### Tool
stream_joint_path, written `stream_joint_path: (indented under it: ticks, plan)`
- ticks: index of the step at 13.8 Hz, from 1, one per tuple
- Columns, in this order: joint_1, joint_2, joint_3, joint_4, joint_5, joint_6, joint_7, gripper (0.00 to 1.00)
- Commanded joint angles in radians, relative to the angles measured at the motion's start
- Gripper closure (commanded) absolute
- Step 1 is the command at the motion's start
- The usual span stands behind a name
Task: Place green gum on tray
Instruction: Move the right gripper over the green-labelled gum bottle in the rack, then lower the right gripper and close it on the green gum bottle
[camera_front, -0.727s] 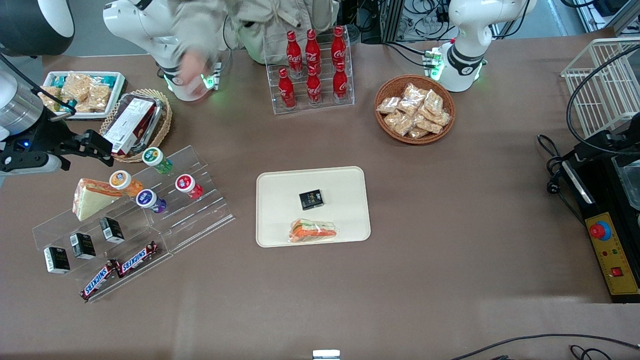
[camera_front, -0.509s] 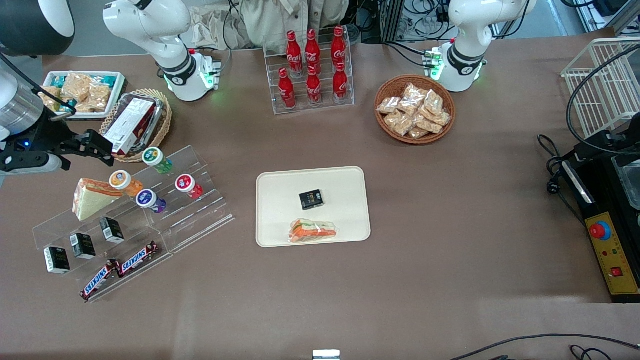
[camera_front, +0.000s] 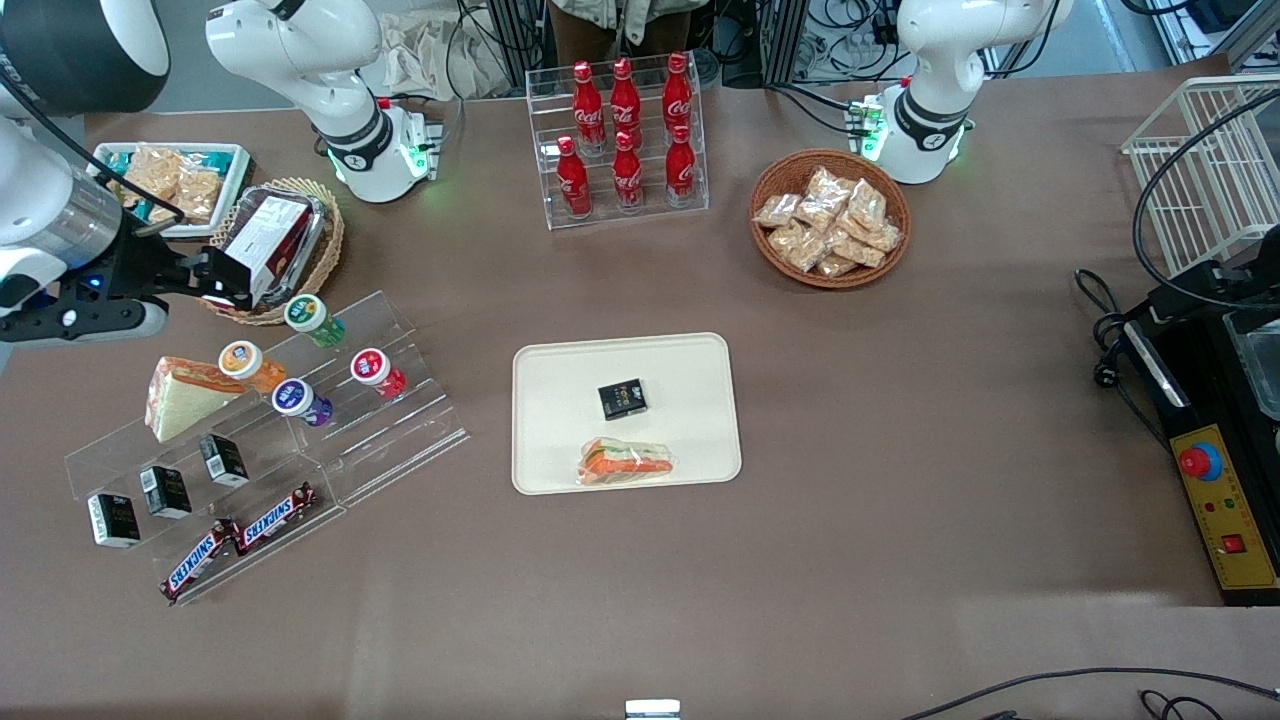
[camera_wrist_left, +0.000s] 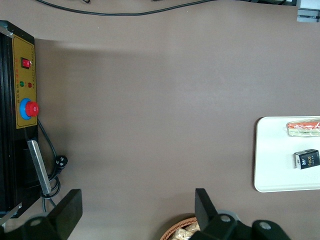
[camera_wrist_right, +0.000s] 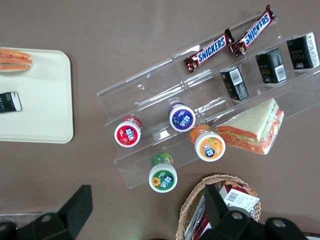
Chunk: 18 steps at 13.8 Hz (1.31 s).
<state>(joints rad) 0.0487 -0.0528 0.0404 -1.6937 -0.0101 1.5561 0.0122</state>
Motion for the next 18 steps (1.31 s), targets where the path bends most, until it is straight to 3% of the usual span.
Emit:
stream_joint_path:
  ticks: [1, 9, 12, 18]
  plan:
    - [0.0, -0.038, -0.005, -0.107, -0.01, 0.053, -0.011, 0.0]
    - [-0.003, -0.188, -0.037, -0.512, -0.01, 0.352, -0.029, 0.0]
    - [-0.001, -0.222, -0.091, -0.63, -0.007, 0.453, -0.081, 0.0]
    - [0.0, -0.272, -0.097, -0.793, 0.03, 0.588, -0.075, 0.0]
